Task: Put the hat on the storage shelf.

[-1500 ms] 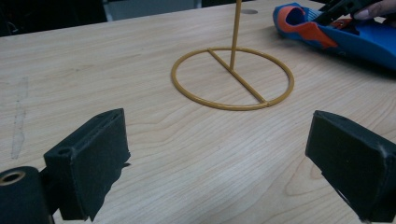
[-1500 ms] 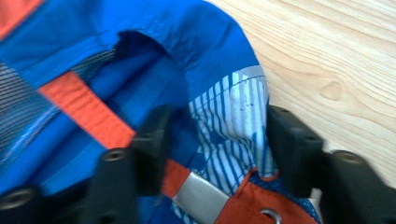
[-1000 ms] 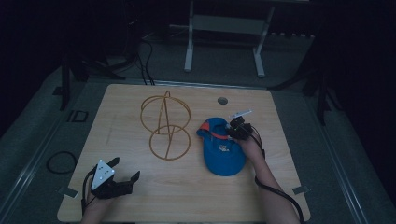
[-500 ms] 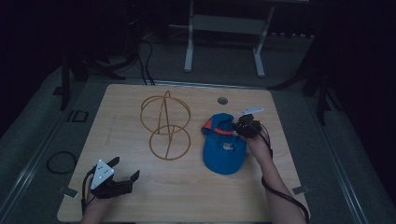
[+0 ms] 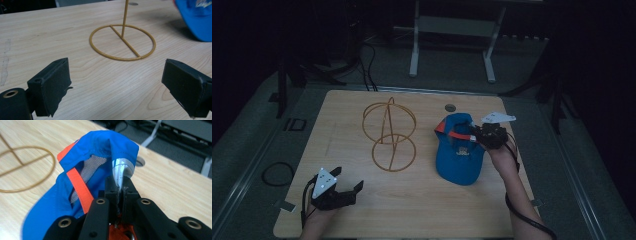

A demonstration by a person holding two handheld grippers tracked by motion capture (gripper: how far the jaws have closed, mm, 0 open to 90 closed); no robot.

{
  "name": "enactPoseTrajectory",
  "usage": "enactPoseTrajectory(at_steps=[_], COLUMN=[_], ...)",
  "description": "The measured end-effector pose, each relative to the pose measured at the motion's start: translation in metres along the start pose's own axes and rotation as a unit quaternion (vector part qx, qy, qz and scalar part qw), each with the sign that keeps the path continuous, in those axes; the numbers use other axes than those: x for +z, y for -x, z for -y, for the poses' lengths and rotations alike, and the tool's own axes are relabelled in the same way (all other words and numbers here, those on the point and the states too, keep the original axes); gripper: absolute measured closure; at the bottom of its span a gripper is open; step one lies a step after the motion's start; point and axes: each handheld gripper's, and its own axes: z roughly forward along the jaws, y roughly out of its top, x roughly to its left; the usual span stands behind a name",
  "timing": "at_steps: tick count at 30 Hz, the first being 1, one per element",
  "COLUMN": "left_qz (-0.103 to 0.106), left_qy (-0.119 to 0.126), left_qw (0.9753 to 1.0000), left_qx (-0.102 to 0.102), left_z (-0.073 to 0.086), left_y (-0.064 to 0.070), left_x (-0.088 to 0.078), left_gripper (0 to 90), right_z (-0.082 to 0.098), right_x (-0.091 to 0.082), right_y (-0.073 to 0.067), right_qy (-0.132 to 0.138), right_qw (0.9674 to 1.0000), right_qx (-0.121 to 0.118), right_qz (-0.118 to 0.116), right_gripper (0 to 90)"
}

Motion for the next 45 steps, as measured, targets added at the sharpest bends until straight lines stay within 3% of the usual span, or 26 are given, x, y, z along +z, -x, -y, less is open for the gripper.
enactPoseTrajectory(at_steps=[8, 9, 11, 14, 15, 17, 23, 24, 26, 28, 31, 32, 38, 39, 45], left_qz=[0.026, 0.037, 0.050, 0.051, 0.064, 0.073, 0.102, 0.111, 0.111, 0.128, 0.136, 0.137, 0.156, 0.173, 0.195], left_qy=[0.013, 0.017, 0.021, 0.021, 0.020, 0.014, 0.008, 0.007, 0.007, 0.006, 0.005, 0.005, 0.002, 0.003, -0.005], left_qw=[0.9996, 0.9992, 0.9985, 0.9984, 0.9974, 0.9965, 0.9932, 0.9918, 0.9918, 0.9886, 0.9869, 0.9856, 0.9816, 0.9789, 0.9738], left_qx=[0.002, 0.001, 0.006, 0.009, 0.028, 0.037, 0.056, 0.063, 0.063, 0.078, 0.087, 0.100, 0.110, 0.108, 0.117], left_z=[-0.028, -0.038, -0.049, -0.053, -0.071, -0.081, -0.107, -0.116, -0.116, -0.134, -0.142, -0.149, -0.167, -0.172, -0.188], left_y=[0.010, 0.012, 0.016, 0.018, 0.027, 0.032, 0.049, 0.057, 0.057, 0.071, 0.077, 0.083, 0.095, 0.098, 0.113], left_x=[-0.006, -0.008, -0.009, -0.008, -0.007, -0.005, 0.004, 0.008, 0.008, 0.016, 0.020, 0.024, 0.037, 0.043, 0.061], left_gripper=[8.8, 8.8, 11.1, 11.1, 11.1, 11.2, 11.4, 11.3, 11.3, 11.3, 11.4, 11.3, 11.9, 12.8, 14.5], right_z=[-0.009, -0.011, -0.011, -0.010, -0.009, -0.009, -0.008, -0.008, -0.008, -0.009, -0.011, -0.011, -0.012, -0.012, -0.013], right_x=[-0.037, -0.051, -0.058, -0.066, -0.072, -0.077, -0.093, -0.094, -0.096, -0.101, -0.105, -0.106, -0.107, -0.106, -0.106], right_y=[-0.010, -0.014, -0.016, -0.018, -0.020, -0.020, -0.026, -0.028, -0.029, -0.033, -0.039, -0.040, -0.051, -0.052, -0.062], right_qy=[0.034, 0.046, 0.053, 0.059, 0.061, 0.066, 0.082, 0.084, 0.086, 0.094, 0.098, 0.100, 0.102, 0.101, 0.103], right_qw=[0.9993, 0.9987, 0.9983, 0.9980, 0.9979, 0.9976, 0.9963, 0.9961, 0.9958, 0.9949, 0.9942, 0.9939, 0.9930, 0.9929, 0.9913], right_qx=[-0.013, -0.014, -0.017, -0.018, -0.018, -0.015, -0.013, -0.012, -0.015, -0.015, -0.020, -0.022, -0.030, -0.032, -0.043], right_qz=[-0.011, -0.017, -0.017, -0.016, -0.015, -0.016, -0.023, -0.024, -0.026, -0.034, -0.038, -0.040, -0.053, -0.055, -0.069], right_gripper=[85.9, 85.9, 85.9, 85.9, 85.9, 85.9, 85.9, 85.9, 85.9, 85.9, 85.8, 85.8, 85.8, 85.8, 85.8])
